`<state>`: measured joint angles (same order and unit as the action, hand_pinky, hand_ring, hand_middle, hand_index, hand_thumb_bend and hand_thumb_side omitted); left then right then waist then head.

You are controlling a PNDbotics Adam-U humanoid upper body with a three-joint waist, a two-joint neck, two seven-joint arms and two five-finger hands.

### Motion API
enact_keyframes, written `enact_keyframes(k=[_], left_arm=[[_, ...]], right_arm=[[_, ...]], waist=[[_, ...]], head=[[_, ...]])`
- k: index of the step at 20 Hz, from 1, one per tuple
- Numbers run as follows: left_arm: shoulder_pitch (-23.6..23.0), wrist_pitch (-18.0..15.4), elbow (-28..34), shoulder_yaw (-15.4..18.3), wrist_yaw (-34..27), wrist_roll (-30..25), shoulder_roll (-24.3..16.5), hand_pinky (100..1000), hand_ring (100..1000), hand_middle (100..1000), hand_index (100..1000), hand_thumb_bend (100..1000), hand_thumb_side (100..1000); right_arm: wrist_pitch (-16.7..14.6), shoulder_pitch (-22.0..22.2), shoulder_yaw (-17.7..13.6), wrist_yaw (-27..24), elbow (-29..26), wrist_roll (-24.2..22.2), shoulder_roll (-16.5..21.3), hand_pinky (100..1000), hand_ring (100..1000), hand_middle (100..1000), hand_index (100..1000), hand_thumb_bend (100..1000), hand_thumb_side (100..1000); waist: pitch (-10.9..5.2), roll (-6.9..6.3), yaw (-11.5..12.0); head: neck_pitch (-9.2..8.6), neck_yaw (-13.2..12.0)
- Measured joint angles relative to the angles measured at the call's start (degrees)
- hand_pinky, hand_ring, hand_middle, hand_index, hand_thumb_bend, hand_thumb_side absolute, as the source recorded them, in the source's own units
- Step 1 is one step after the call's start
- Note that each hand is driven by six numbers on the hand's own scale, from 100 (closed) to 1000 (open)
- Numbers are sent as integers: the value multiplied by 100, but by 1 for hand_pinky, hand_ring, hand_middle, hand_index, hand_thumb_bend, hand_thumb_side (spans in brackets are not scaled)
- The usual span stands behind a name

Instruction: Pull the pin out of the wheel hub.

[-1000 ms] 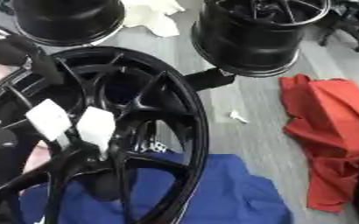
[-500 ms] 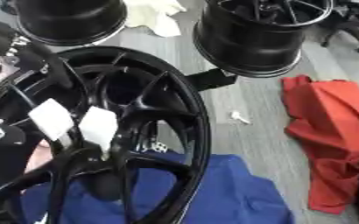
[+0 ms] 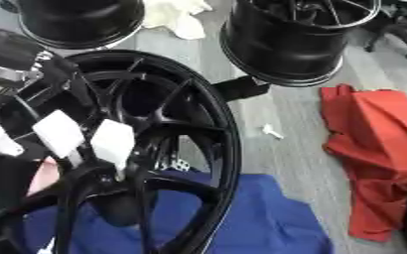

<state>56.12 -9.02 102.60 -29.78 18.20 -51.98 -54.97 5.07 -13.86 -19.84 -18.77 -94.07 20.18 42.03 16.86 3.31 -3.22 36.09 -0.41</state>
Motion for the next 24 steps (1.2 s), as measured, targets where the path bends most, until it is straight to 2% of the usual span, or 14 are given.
enact_keyframes(k=[7, 9, 12, 14, 19, 24], left_arm=[[45, 6, -157, -3, -75, -1, 57, 834, 795, 790, 872, 388, 408], [45, 5, -160, -9, -138, -1, 57, 833, 792, 795, 867, 365, 347], [44, 9, -156, -17, -334, -2, 56, 835, 786, 794, 842, 315, 157], [43, 46, -138, -17, -504, -7, 54, 841, 788, 794, 837, 295, 100], [32, 241, -55, -25, -814, -11, 46, 845, 789, 793, 835, 260, 104], [21, 313, -18, -77, -827, -5, 42, 860, 824, 838, 859, 295, 132]], right_arm=[[-1, 5, -36, -5, -1, 76, -40, 352, 320, 360, 579, 100, 298], [11, 5, -42, -6, -1, 89, -41, 351, 320, 360, 579, 100, 300], [13, 5, -50, -11, -1, 91, -41, 351, 320, 360, 579, 100, 301], [14, 6, -61, -16, -1, 91, -42, 351, 319, 360, 578, 100, 302], [17, 9, -63, -32, -1, 89, -47, 350, 318, 359, 577, 100, 303], [17, 9, -63, -38, -1, 89, -48, 350, 318, 359, 577, 100, 305]], waist=[[10, 1, -23], [11, -2, -23], [16, -6, -22], [17, -8, -22], [17, -13, -22], [18, -16, -22]], head=[[2, -23], [2, -27], [2, -27], [2, -27], [2, -38], [2, -48]])
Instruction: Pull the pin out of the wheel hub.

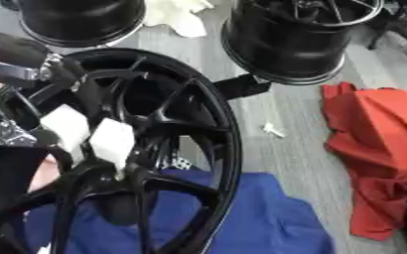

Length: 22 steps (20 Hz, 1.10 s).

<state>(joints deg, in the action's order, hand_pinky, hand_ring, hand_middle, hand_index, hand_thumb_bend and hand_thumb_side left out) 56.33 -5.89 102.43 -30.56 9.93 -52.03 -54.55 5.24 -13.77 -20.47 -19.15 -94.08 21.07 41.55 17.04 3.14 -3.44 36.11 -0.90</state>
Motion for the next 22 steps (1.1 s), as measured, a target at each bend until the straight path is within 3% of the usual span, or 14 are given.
enact_keyframes(k=[12, 22], left_arm=[[-60, -228, -156, -100, 289, 1, 0, 843, 801, 767, 856, 301, 167], [-77, -227, -207, -98, 320, 0, -1, 789, 673, 572, 756, 238, 118]], right_arm=[[10, 17, -2, -20, 0, -10, -45, 350, 318, 358, 577, 100, 311], [12, 19, -3, -24, 1, -14, -45, 351, 319, 359, 577, 100, 312]], waist=[[34, 4, 4], [46, 3, 20]], head=[[0, -28], [0, -43]])
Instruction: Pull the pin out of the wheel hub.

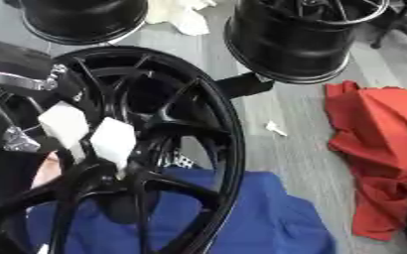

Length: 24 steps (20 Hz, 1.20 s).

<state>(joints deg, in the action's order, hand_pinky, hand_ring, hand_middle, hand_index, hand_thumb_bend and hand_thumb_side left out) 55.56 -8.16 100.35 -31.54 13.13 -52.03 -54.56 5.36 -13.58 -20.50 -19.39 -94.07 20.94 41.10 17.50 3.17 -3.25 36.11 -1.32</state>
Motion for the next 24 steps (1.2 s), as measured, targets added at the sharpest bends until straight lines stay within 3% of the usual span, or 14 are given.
enact_keyframes(k=[7, 11, 15, 24], left_arm=[[0, 113, 7, 1, -3, -1, 0, 711, 554, 459, 604, 209, 131], [-1, 154, 21, 3, 30, 1, -6, 709, 522, 420, 564, 243, 111], [-6, 156, 31, 20, 88, 1, -43, 647, 470, 341, 505, 205, 112], [108, 338, 31, 172, 61, -3, -39, 595, 420, 274, 436, 168, 154]], right_arm=[[10, 1, -3, -3, 0, 10, -1, 351, 319, 359, 577, 100, 313], [22, 2, -33, -23, 0, 26, -1, 352, 320, 359, 577, 100, 315], [24, 4, -34, -35, 0, 28, -5, 352, 320, 359, 577, 100, 316], [32, 10, -35, -49, 0, 44, -7, 352, 320, 360, 577, 100, 318]], waist=[[1, -4, -10], [1, -7, -12], [2, -14, -15], [3, -13, -10]], head=[[0, -1], [0, -1], [0, -1], [0, -1]])
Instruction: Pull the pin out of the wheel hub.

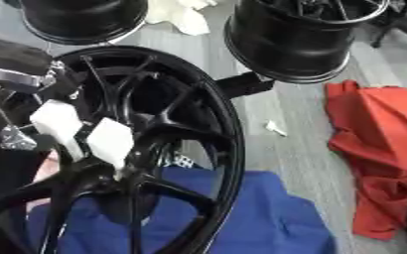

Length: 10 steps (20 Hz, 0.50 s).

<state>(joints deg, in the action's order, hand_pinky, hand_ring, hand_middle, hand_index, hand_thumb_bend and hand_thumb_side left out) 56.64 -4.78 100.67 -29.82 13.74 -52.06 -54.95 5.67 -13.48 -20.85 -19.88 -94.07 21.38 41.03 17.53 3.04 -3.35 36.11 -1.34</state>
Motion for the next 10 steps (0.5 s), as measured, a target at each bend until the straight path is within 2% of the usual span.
enact_keyframes(k=[4, 10], left_arm=[[109, 114, -7, 87, -70, 3, 32, 587, 410, 260, 414, 181, 158], [385, 225, -129, 355, -162, 3, 140, 571, 392, 247, 408, 102, 155]], right_arm=[[2, 19, -1, -1, 0, 18, 0, 353, 320, 360, 577, 100, 317], [-7, 44, -20, -1, 0, 30, 0, 353, 320, 360, 577, 100, 319]], waist=[[0, -1, 10], [0, 12, 24]], head=[[-1, 1], [-1, 24]])
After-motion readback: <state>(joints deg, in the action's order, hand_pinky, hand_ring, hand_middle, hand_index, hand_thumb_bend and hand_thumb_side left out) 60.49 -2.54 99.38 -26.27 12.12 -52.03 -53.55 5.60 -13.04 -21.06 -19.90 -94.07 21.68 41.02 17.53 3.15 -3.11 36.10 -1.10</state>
